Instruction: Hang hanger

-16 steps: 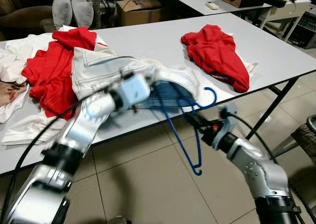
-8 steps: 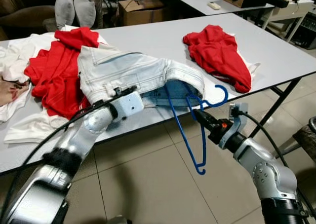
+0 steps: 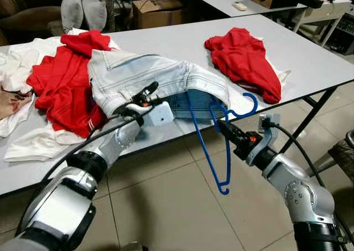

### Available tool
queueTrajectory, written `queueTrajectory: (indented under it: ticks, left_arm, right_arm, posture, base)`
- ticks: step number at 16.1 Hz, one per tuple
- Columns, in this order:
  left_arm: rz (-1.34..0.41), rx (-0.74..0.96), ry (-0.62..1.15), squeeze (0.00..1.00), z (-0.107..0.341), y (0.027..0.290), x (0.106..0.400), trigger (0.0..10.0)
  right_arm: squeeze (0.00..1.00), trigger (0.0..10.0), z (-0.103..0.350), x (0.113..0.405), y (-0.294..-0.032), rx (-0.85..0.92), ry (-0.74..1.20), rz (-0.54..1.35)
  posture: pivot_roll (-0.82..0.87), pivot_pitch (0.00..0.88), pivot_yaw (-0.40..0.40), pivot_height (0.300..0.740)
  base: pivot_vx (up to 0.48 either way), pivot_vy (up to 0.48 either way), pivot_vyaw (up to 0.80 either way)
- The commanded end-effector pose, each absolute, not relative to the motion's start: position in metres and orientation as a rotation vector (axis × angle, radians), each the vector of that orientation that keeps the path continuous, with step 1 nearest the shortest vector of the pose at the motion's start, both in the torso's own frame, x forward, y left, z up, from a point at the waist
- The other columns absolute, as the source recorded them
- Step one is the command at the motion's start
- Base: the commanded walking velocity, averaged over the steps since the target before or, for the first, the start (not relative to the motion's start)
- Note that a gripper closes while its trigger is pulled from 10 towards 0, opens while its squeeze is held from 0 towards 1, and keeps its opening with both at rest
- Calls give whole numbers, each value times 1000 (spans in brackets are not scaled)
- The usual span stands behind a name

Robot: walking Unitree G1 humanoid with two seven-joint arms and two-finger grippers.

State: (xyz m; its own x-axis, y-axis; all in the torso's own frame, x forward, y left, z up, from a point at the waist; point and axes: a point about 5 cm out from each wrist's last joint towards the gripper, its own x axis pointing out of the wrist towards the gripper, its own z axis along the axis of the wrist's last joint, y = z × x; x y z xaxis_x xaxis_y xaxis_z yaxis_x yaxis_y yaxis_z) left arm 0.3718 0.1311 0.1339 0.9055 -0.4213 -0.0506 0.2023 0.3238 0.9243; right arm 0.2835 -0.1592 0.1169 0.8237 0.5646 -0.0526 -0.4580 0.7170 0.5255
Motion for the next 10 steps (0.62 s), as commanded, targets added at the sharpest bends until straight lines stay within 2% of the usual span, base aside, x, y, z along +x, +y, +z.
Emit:
queueTrajectory:
  ticks: [1, 2, 3, 4, 8, 10]
  left_arm:
    - [-391, 1181, -246, 0, 141, 131, 375, 10000]
    - [-368, 1164, -262, 0, 143, 136, 375, 7725]
    - [-359, 1153, -261, 0, 143, 141, 375, 784]
    - [-349, 1145, -245, 0, 141, 147, 374, 0]
    - [-298, 1132, -245, 0, 142, 160, 374, 0]
    - [-274, 1090, -315, 0, 152, 164, 373, 0]
  right_arm:
    - [0, 10000, 127, 286, -166, 514, 170, 548]
    - [0, 10000, 127, 286, -166, 514, 168, 547]
    - [0, 10000, 127, 286, -165, 517, 167, 546]
    - [0, 10000, 127, 286, -165, 518, 165, 546]
    - [0, 10000, 126, 287, -165, 522, 164, 546]
    - [0, 10000, 125, 286, -165, 522, 164, 544]
  posture:
    - [-113, 0, 16, 740]
    - [-111, 0, 17, 740]
    - [-107, 0, 16, 740]
    - [-102, 0, 14, 740]
    - [-98, 0, 12, 740]
    - [-100, 0, 16, 740]
  base:
    - [0, 0, 0]
    - [0, 0, 0]
    - [0, 0, 0]
    - [0, 0, 0]
    - [0, 0, 0]
    - [0, 0, 0]
